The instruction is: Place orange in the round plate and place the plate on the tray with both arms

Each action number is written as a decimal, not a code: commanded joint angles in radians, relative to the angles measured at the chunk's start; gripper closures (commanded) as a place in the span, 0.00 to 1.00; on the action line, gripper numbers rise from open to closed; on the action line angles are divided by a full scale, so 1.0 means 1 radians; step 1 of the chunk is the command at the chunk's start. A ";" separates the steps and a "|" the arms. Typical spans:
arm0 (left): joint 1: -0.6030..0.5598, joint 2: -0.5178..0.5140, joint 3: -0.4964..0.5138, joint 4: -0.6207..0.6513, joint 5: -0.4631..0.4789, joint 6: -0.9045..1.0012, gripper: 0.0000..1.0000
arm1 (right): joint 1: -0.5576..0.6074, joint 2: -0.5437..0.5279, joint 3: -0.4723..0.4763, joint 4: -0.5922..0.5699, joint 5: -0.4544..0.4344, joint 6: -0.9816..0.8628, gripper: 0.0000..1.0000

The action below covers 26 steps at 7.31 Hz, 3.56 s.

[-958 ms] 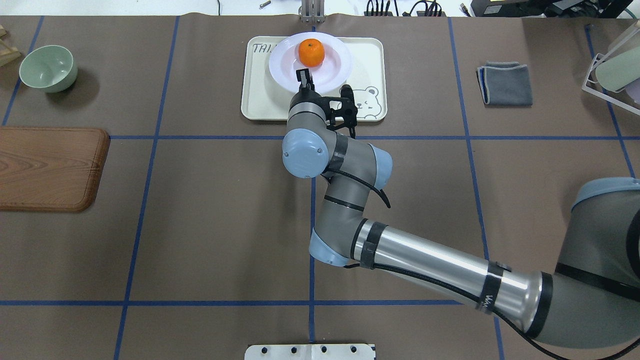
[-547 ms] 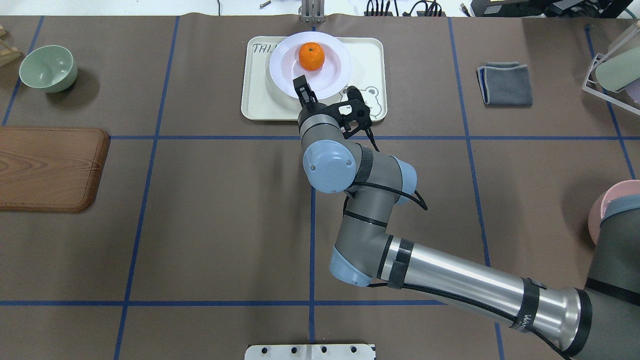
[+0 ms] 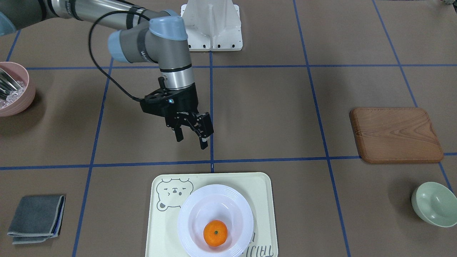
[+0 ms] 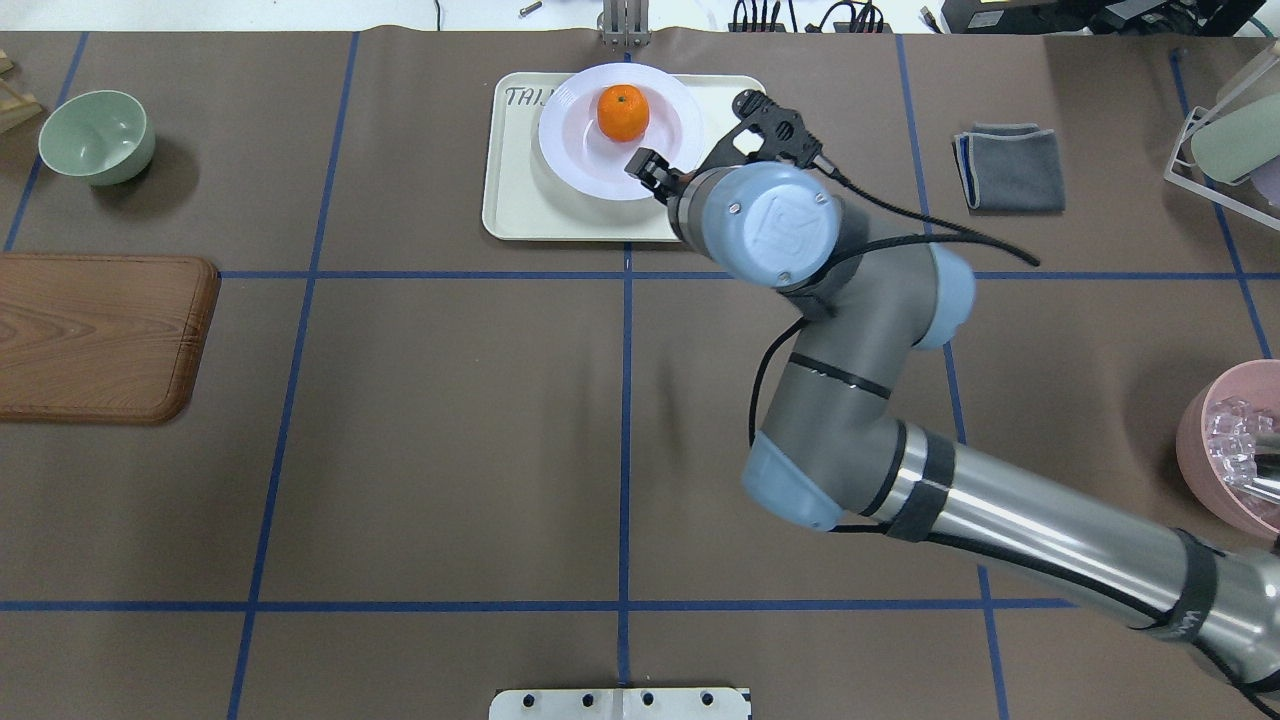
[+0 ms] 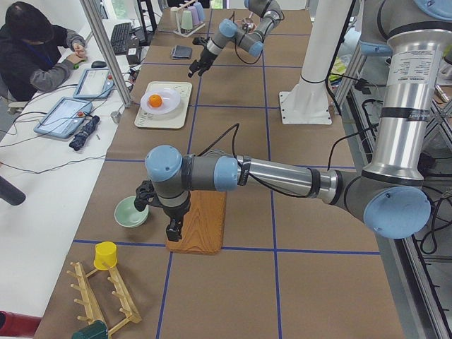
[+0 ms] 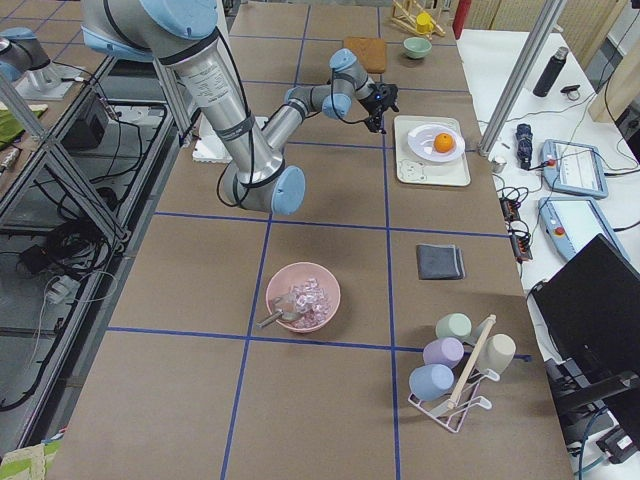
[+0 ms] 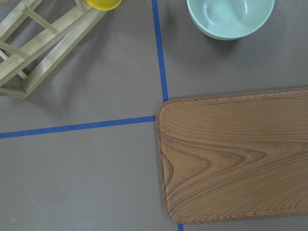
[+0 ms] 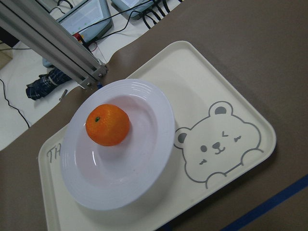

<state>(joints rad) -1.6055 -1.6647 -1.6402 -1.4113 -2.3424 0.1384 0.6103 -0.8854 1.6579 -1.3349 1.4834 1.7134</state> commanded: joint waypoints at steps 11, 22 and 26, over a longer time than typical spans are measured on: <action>-0.001 0.032 -0.030 0.000 -0.028 -0.026 0.02 | 0.926 -0.541 0.092 -0.514 0.746 -1.964 0.00; -0.001 0.178 -0.095 -0.103 -0.028 -0.030 0.02 | 1.033 -0.688 0.092 -0.553 0.794 -2.062 0.00; -0.001 0.178 -0.095 -0.103 -0.028 -0.026 0.02 | 1.033 -0.719 0.117 -0.517 0.764 -2.068 0.00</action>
<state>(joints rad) -1.6061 -1.4865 -1.7355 -1.5140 -2.3700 0.1112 1.6441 -1.5983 1.7748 -1.8588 2.2613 -0.3589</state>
